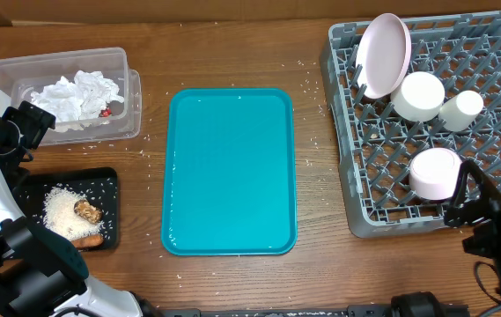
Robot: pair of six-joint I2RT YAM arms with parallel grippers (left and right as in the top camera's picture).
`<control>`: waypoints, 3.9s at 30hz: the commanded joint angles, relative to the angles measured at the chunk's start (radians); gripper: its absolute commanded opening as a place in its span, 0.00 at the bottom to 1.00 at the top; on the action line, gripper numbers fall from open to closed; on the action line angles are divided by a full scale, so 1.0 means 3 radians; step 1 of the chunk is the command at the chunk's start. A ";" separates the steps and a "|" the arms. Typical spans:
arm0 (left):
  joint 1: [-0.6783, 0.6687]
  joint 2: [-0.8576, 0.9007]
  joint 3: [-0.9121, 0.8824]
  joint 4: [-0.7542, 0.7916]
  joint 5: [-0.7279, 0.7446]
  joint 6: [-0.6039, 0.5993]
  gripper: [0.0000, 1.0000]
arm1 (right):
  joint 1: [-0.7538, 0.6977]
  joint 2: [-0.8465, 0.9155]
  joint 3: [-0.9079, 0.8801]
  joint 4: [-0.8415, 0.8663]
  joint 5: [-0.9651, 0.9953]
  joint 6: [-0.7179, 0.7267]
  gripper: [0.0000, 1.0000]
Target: Sort waste into correct bins and load items into the dishwasher
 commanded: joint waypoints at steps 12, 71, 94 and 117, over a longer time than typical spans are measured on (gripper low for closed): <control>-0.0003 0.0051 0.0048 0.0003 -0.0014 -0.0036 1.00 | -0.0282 -0.1397 -0.2842 0.2383 -0.0725 -0.0022 1.00; -0.0003 0.0051 0.0048 0.0004 -0.0014 -0.0036 1.00 | -0.0407 -0.1872 -0.4434 0.3243 -0.0768 -0.0846 1.00; -0.0003 0.0051 0.0048 0.0004 -0.0014 -0.0036 1.00 | -0.0407 -0.1872 -0.4434 0.3243 -0.0768 -0.0846 1.00; -0.0777 -0.2925 -0.2748 0.1910 0.0281 0.1490 1.00 | -0.0407 -0.1872 -0.4434 0.3243 -0.0768 -0.0846 1.00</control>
